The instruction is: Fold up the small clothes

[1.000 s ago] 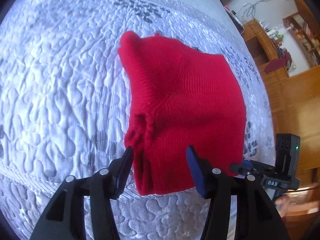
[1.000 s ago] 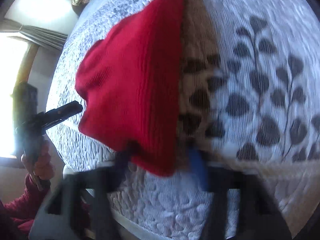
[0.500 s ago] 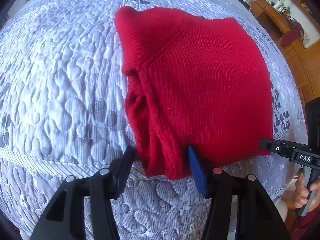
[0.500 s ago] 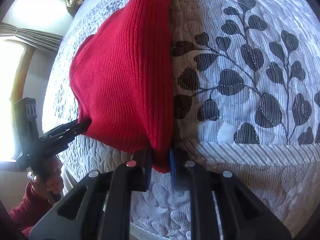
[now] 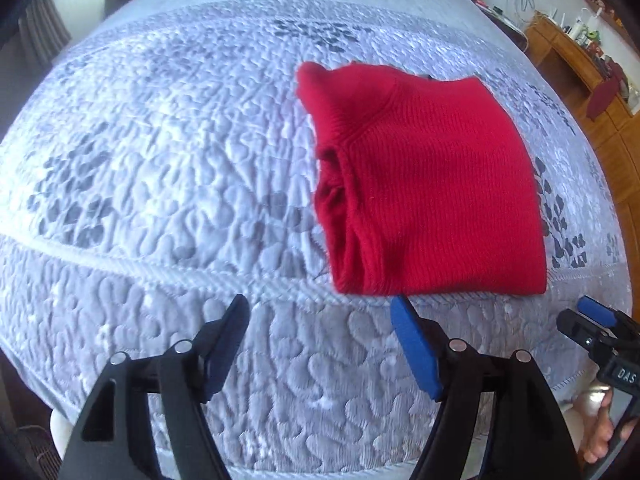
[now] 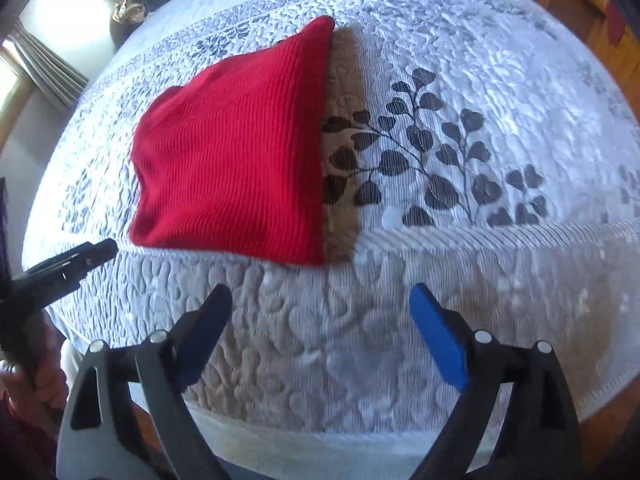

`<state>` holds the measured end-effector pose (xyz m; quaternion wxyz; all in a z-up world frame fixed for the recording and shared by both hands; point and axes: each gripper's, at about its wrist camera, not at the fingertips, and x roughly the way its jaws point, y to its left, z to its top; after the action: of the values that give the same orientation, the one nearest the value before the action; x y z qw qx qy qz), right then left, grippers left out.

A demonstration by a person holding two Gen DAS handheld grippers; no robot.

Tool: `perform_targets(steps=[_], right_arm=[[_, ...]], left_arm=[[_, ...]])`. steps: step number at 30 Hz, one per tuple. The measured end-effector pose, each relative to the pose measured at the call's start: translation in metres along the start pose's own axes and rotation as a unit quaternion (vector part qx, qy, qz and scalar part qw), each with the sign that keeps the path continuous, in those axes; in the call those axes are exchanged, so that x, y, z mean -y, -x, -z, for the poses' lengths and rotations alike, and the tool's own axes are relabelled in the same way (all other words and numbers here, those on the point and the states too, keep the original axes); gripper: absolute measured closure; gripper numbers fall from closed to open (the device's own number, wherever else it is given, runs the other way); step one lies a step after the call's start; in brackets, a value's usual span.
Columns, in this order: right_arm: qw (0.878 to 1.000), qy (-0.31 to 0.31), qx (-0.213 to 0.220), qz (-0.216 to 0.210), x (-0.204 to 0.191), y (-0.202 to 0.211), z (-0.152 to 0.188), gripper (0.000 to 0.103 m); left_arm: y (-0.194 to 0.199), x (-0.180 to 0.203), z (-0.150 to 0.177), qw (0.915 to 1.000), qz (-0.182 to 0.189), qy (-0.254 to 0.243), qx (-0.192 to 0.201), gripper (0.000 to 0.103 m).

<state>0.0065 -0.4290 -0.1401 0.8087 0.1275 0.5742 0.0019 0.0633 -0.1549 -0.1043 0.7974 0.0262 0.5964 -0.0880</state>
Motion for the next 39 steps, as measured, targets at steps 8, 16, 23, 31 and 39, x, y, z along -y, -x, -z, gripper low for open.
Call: perform_targets(steps=[8,16,23,31,39], right_arm=[[1.0,0.007,0.002,0.021,-0.022,0.016,0.024,0.012],[1.0,0.005,0.015,0.022,-0.037,0.04,0.031,0.011],[1.0,0.005,0.028,0.012,-0.047,0.057,0.032,0.009],[1.0,0.004,0.016,0.019,-0.055,0.057,0.033,0.008],[1.0,0.003,0.018,0.016,-0.055,0.063,0.033,0.008]], left_arm=[[0.026,0.0,0.016,0.9999,-0.014,-0.007,0.006,0.028],[0.059,0.006,0.026,0.9989,-0.025,-0.023,0.033,0.025],[0.085,0.013,0.035,0.9977,-0.021,-0.036,0.053,0.024],[0.099,0.016,0.04,0.9976,-0.016,-0.038,0.055,0.02],[0.103,0.018,0.041,0.9977,-0.021,-0.039,0.052,0.02]])
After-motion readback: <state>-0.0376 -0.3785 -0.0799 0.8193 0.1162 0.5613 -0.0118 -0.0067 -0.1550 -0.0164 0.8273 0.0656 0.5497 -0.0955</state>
